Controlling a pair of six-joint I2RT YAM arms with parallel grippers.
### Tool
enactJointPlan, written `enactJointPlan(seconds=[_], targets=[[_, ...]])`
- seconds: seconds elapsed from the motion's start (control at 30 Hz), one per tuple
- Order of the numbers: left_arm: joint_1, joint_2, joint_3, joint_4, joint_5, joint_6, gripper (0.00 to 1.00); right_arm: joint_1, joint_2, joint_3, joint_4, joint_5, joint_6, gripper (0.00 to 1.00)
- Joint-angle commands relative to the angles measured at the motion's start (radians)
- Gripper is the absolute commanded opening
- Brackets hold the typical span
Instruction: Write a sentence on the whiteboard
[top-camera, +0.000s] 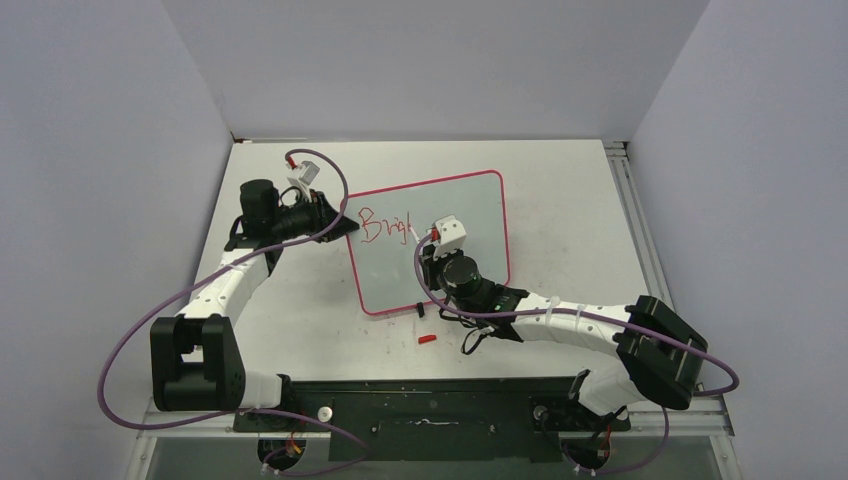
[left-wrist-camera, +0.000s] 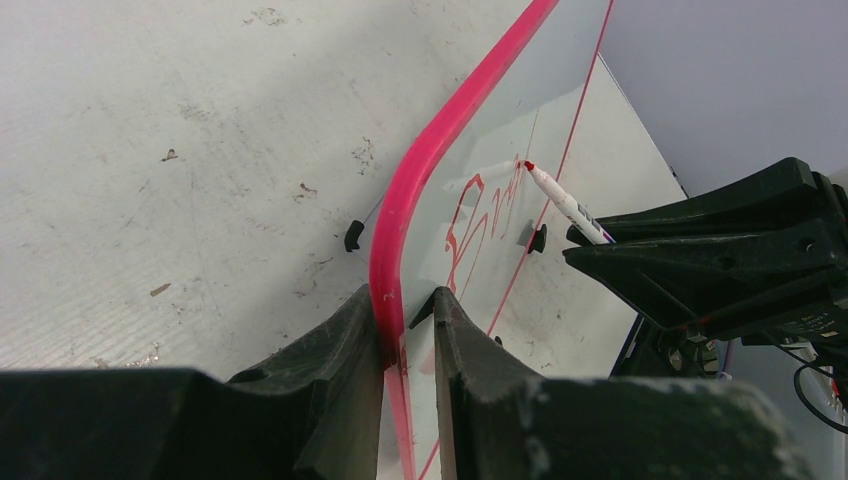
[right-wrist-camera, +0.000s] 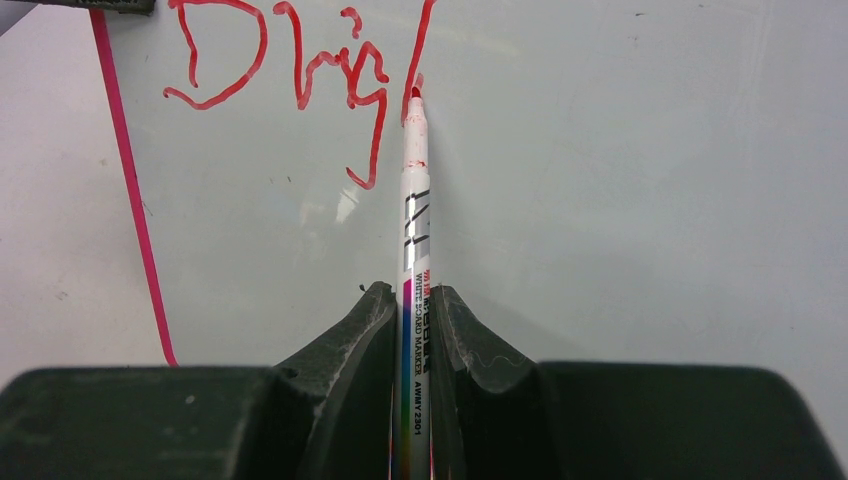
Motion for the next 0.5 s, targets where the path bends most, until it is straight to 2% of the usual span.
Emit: enactJointPlan(seconds=[0.0,0.47], targets=[[-0.007,-0.028,0.028,0.02,-0.003,0.028,0.15,0.004,0.015,0.011,0.01,0.031,0.011,0.05],[-0.007,-0.029,0.028,0.021,-0.003,0.028,0.15,-0.022,0.03,0.056,0.049,0.043,-0.025,0.05]])
